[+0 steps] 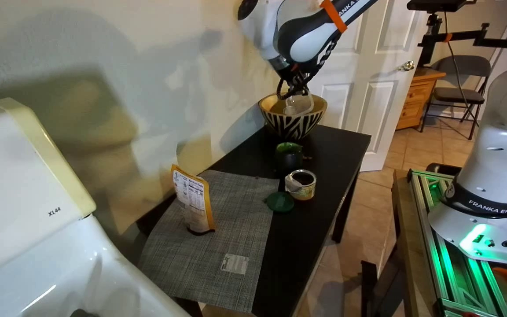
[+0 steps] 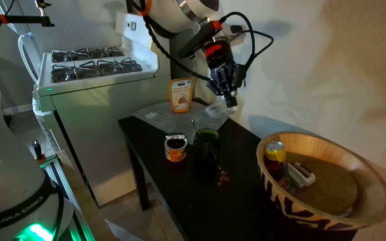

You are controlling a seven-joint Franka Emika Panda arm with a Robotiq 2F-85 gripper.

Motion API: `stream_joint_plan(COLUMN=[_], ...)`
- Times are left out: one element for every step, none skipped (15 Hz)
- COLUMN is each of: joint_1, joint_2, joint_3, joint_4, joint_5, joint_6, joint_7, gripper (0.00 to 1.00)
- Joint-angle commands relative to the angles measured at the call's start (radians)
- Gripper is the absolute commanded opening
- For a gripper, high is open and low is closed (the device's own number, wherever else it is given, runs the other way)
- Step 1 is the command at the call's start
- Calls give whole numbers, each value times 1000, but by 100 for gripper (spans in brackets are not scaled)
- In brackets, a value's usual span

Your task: Pour out the contents of the bowl into the cup

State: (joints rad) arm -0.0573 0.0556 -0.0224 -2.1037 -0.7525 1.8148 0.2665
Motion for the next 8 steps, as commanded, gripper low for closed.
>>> stream_joint_plan(joint_1=[-9,-15,-5,-6,-6,-6,-5,-12], joint_2=[-97,-101,-58,-64,-64,-61,-60,-57], joint_3=[-26,-35,-27,-30,-31,-31,-30,-37], joint_4=[-100,-106,-51,-54,-52,-51,-51,-63], joint_5=[4,18,5,5,5,5,5,3], joint_6=[217,285,187,204,201,201,201,291], joint_7=[30,29,8,7,7,7,7,32], gripper=[3,3,3,11,11,11,3,3])
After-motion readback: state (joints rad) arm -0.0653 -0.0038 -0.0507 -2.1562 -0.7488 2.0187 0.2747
